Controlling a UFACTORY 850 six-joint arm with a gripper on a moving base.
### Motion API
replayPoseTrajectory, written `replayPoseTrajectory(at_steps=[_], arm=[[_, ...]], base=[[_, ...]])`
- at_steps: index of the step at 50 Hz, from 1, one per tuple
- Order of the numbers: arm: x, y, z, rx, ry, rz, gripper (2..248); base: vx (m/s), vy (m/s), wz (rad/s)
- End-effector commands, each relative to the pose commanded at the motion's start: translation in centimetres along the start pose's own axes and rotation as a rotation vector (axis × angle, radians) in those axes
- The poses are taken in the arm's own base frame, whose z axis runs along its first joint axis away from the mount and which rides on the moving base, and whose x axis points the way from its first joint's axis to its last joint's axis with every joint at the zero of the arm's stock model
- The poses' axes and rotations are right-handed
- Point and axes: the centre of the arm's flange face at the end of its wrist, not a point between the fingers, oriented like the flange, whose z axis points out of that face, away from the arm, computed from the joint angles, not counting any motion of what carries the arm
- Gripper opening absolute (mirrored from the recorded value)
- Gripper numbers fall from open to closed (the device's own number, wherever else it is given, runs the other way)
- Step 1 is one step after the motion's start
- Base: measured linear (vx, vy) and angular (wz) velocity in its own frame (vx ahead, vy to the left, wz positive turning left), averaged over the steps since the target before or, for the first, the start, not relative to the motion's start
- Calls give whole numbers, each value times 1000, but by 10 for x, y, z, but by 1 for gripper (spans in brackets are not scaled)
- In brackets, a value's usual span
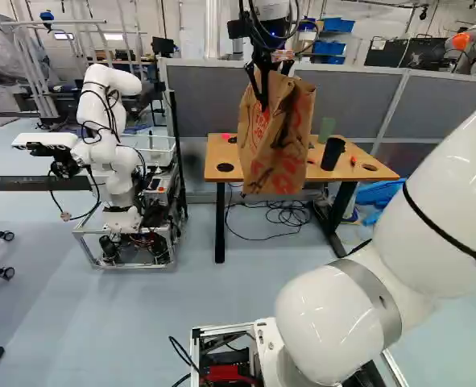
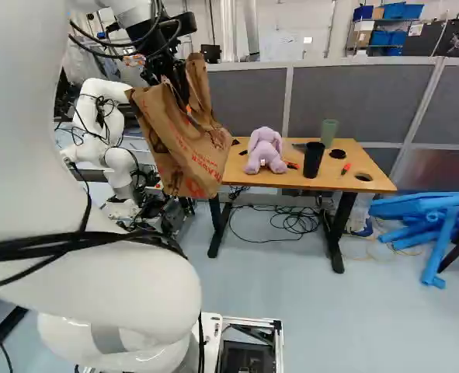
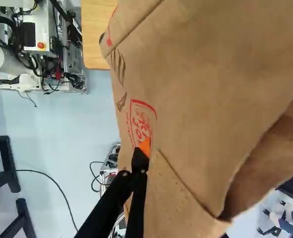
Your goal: Pick up the bag on the ground and place it on the table
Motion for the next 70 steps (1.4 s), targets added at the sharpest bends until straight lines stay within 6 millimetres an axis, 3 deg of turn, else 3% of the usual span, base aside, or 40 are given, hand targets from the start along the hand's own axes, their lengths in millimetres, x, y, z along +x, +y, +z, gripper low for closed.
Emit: replayPoseTrajectory(at_steps=[45, 47, 70], arm=[[0, 0, 0, 0, 0, 0, 21], [7, -2, 1, 0, -2, -1, 21], [17, -6, 3, -1, -4, -2, 21]], base=[[210, 44, -27], [170, 29, -36], [12, 3, -4]])
